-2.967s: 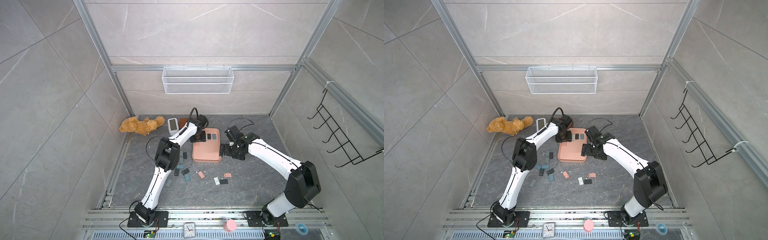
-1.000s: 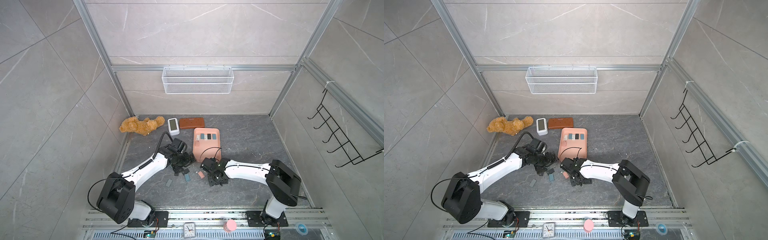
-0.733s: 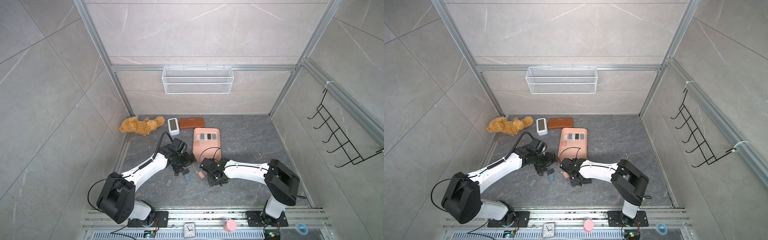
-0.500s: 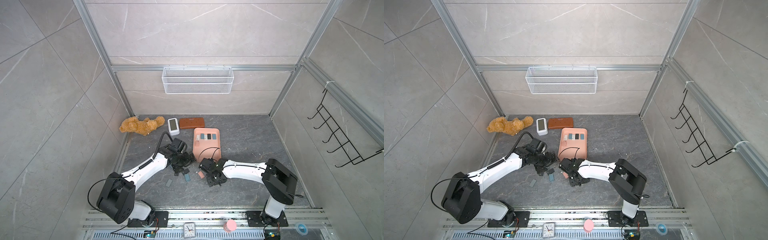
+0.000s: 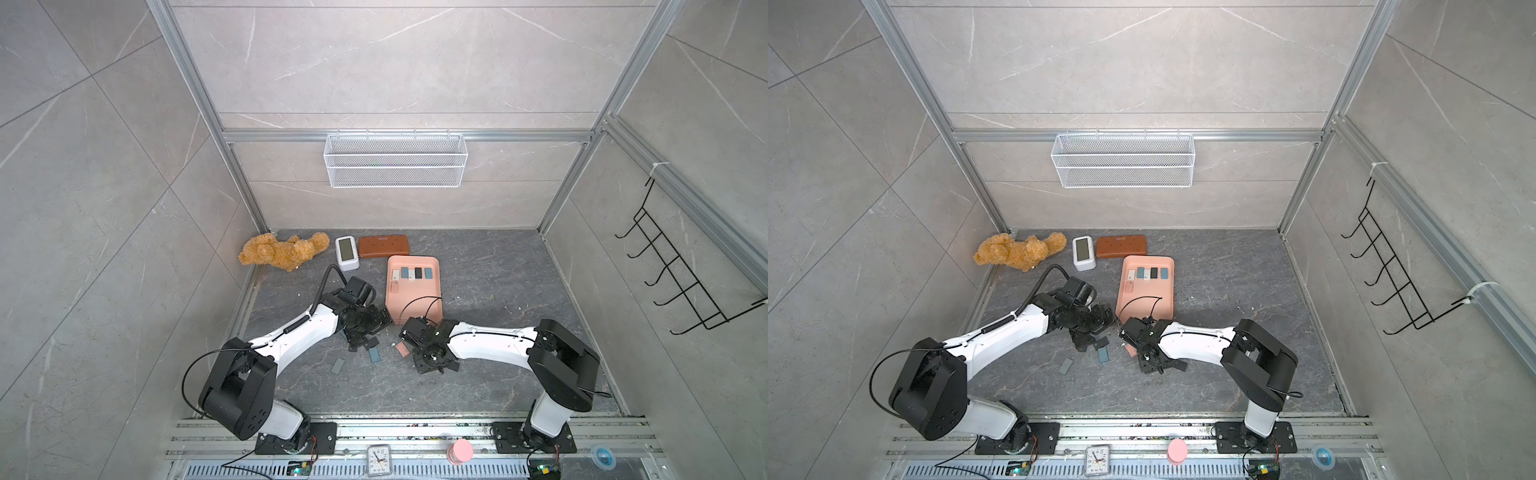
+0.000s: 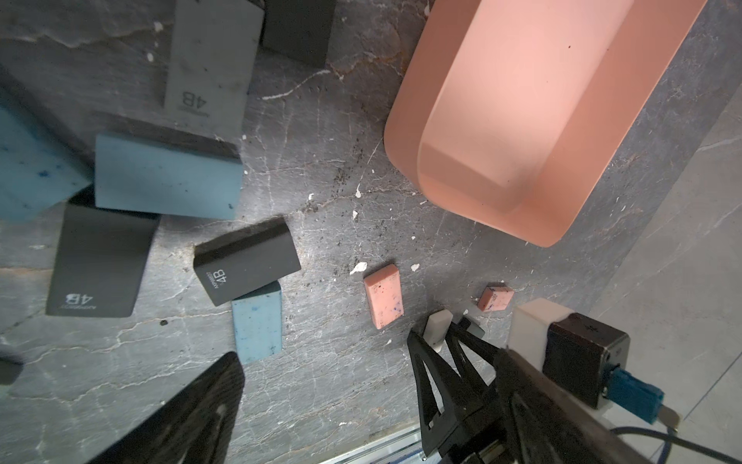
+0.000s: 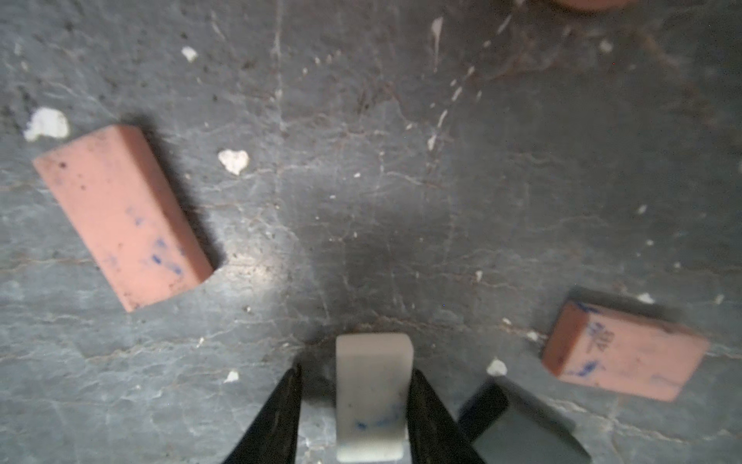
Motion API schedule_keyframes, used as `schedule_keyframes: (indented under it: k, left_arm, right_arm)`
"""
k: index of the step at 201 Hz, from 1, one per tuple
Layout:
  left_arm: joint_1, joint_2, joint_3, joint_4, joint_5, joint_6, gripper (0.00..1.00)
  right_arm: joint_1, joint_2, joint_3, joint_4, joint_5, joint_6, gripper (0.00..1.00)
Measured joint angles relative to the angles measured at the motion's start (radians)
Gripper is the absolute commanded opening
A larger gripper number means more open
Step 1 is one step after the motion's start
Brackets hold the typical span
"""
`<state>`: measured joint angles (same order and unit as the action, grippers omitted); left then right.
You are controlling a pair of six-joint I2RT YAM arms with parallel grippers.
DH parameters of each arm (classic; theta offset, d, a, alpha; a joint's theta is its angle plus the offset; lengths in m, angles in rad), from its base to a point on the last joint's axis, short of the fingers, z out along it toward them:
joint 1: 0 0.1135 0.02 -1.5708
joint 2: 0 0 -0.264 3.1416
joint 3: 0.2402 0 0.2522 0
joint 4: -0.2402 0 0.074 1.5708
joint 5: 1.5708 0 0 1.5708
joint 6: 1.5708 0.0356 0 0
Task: Put the eraser in the storage box
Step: Pick up the eraser from the center of the board.
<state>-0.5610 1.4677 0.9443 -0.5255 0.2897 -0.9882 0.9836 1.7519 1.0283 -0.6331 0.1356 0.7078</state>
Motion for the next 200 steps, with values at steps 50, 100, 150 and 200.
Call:
schedule_keyframes:
  k: [50, 100, 150, 200]
  left_arm:
    - [0.000, 0.046, 0.042, 0.004, 0.000, -0.008, 0.99]
    - [0.006, 0.085, 0.127, -0.006, 0.002, -0.014, 1.00]
    - [0.117, 0.109, 0.227, 0.006, 0.069, 0.017, 0.99]
    - [0.242, 0.155, 0.240, 0.027, 0.166, 0.085, 1.00]
  right_arm:
    - [0.004, -0.003, -0.002, 0.005, 0.004, 0.000, 0.26]
    - [-0.022, -0.033, 0.035, -0.095, 0.034, -0.002, 0.24]
    - [-0.059, -0.056, 0.308, -0.237, 0.061, 0.003, 0.24]
    - [-0.139, 0.071, 0.566, -0.283, 0.079, 0.007, 0.24]
